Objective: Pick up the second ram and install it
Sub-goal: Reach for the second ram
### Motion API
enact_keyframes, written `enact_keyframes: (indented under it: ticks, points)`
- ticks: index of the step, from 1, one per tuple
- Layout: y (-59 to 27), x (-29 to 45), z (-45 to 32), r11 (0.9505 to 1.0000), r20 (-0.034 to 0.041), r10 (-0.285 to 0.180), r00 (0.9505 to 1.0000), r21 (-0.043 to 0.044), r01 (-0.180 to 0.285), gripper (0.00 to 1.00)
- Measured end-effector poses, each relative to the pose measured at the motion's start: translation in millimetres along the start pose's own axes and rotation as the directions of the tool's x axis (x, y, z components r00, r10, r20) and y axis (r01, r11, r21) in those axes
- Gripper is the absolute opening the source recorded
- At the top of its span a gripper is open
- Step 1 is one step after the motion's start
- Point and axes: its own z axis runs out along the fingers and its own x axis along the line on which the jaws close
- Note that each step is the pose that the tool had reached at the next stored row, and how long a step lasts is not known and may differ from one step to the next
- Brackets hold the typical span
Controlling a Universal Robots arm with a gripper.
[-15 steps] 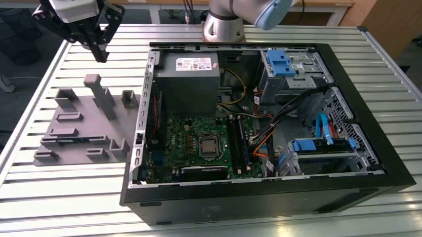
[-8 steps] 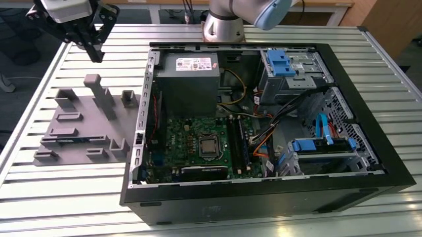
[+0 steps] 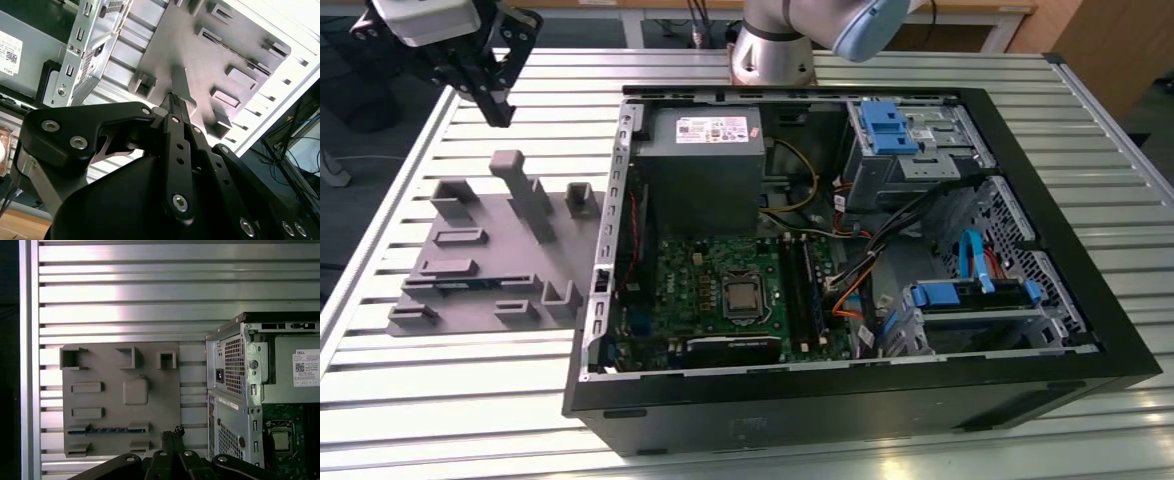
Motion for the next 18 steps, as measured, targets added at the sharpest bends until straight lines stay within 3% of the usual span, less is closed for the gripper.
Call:
enact_keyframes:
  ticks: [11, 18]
  points:
    - [-1.6, 20.3, -0.6, 1.0, -0.0001, 0.0, 1.0, 0.0001, 0.0, 0.11]
    - [-8.5, 33.5, -1.1, 1.0, 0.0, 0.0, 1.0, 0.0, 0.0, 0.11]
